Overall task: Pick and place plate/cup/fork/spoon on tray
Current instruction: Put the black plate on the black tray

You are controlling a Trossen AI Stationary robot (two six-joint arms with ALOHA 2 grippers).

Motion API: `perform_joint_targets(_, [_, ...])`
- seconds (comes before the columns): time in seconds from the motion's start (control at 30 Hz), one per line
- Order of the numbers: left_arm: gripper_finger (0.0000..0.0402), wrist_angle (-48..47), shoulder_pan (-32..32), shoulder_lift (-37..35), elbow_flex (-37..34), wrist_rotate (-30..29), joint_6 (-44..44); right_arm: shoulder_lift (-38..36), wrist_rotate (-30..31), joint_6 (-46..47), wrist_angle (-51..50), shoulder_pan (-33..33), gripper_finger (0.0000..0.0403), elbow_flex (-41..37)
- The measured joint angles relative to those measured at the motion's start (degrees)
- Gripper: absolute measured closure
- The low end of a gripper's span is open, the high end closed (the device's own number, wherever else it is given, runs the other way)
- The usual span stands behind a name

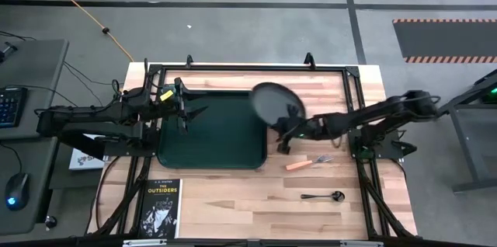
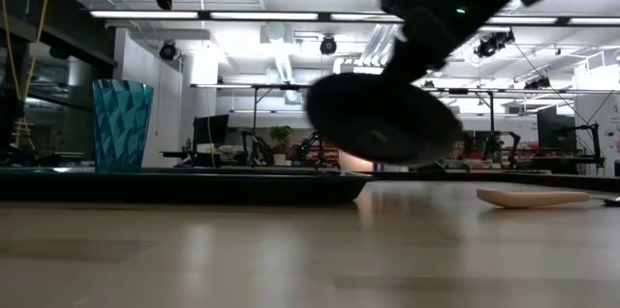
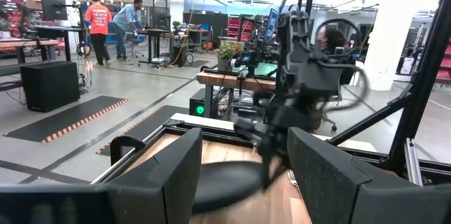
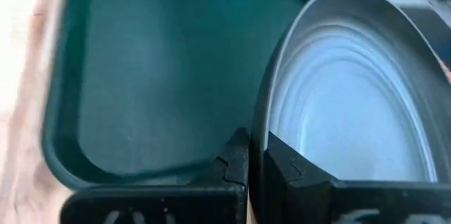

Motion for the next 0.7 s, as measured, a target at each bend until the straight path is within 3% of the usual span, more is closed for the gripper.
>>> perform_joint_targets(0.37, [0.0200, -0.01, 0.00, 0.00, 0.00, 0.00, 0.00, 25.10, -6.12, -19.80, -4.06, 3.44, 0.0403, 23.58])
perform_joint_targets(0.7, [0.0200, -0.09, -0.02, 0.00, 0.00, 0.00, 0.00, 35.90, -7.38, -24.16, -6.93, 1.76, 0.0403, 31.91])
